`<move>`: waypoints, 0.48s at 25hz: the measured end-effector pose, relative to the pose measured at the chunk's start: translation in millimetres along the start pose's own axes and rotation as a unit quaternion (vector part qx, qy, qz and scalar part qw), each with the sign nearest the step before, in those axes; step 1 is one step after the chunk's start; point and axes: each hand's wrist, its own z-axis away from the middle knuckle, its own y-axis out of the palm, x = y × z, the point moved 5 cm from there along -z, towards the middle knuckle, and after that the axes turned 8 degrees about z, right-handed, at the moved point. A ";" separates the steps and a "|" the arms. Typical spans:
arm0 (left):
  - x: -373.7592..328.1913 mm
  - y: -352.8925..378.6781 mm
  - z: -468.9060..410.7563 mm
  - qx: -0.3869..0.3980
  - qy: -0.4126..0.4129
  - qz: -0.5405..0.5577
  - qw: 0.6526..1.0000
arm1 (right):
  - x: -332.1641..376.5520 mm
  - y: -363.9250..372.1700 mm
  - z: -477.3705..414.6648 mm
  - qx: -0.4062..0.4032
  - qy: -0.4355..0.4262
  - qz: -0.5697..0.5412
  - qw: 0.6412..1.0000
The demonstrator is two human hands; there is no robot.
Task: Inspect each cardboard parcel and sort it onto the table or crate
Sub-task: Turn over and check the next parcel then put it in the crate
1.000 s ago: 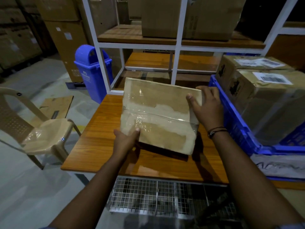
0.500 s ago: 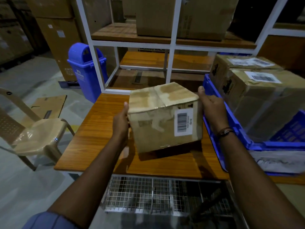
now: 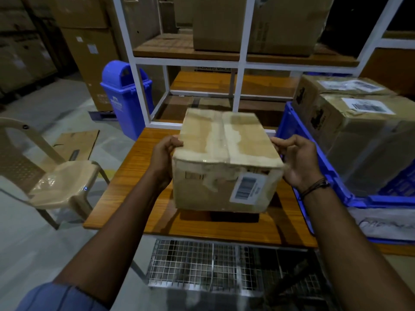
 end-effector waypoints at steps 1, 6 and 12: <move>-1.4 -4.0 -1.8 -0.002 0.017 0.006 1.000 | 0.4 2.5 2.0 -0.001 -0.008 -0.015 1.000; -7.0 -11.7 -1.5 0.023 0.067 0.039 0.997 | 3.9 0.0 3.5 -0.093 -0.056 -0.067 0.992; -15.9 -10.4 2.3 0.004 0.078 0.014 0.997 | -0.4 -1.0 -4.9 -0.080 -0.054 -0.106 0.990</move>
